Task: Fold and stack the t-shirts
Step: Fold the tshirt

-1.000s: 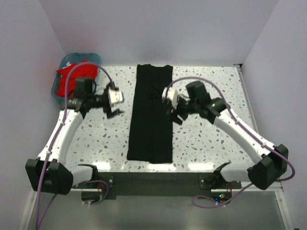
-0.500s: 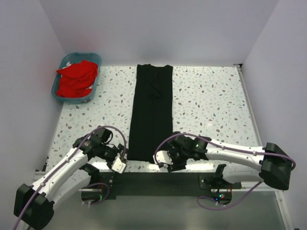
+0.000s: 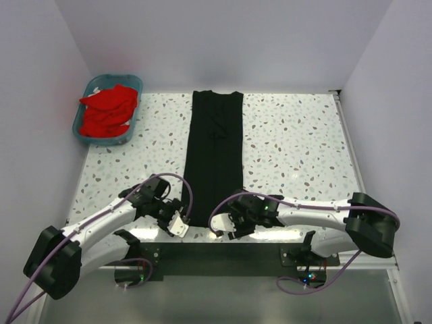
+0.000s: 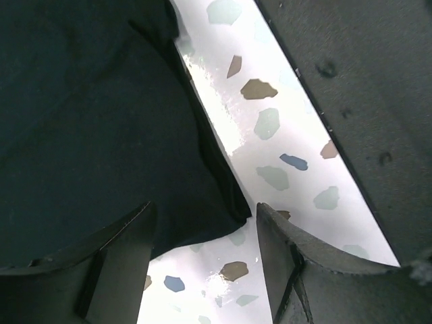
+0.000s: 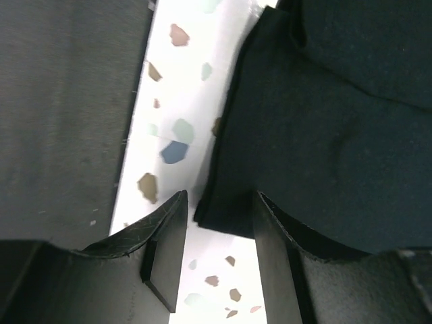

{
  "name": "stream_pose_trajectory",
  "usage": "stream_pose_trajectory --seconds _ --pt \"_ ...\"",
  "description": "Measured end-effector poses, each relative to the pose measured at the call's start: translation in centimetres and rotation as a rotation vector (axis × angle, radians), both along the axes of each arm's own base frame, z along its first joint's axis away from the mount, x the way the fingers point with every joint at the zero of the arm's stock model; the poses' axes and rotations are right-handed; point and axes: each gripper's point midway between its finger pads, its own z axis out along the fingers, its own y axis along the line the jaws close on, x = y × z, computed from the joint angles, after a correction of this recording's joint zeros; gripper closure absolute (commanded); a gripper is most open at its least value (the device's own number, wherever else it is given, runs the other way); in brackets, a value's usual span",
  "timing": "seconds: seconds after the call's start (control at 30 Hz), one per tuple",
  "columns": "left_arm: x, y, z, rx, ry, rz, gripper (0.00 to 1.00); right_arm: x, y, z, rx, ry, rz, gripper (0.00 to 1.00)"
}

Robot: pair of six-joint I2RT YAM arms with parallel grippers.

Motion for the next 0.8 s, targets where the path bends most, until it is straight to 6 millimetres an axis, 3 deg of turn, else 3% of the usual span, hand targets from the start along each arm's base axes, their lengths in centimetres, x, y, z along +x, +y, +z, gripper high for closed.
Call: stream_pose_trajectory --seconds 0.27,0.33,0.37,0.43,0.47,0.6,0.7,0.8 --pt "0.5 -0.3 -1.2 0.018 0.018 -0.009 0.55 0.7 0.2 -0.5 -0.015 -0.044 0.028 0.54" --pt "0.4 -0.3 -1.3 0.018 0.013 -0.020 0.63 0.8 0.3 -0.6 -0.015 -0.052 0.036 0.62" --pt "0.4 -0.3 -1.3 0.019 0.012 -0.027 0.65 0.9 0.4 -0.6 -0.014 -0.055 0.039 0.75" --pt "0.4 -0.3 -1.4 0.022 0.003 -0.039 0.73 1.0 0.4 -0.8 -0.020 -0.062 0.049 0.88" --pt "0.4 -0.2 -1.5 0.024 -0.001 -0.044 0.80 1.1 0.6 -0.8 -0.016 -0.065 0.049 1.00" --pt "0.3 -0.1 -1.3 0.026 -0.012 -0.066 0.99 1.2 0.6 -0.6 -0.012 -0.072 0.047 1.00" --pt "-0.4 -0.2 -0.1 0.013 -0.004 -0.108 1.00 0.5 0.1 -0.2 -0.019 -0.040 0.040 1.00" --pt "-0.9 -0.6 2.3 -0.027 -0.008 -0.131 1.00 -0.3 0.2 1.7 0.012 0.002 0.026 1.00"
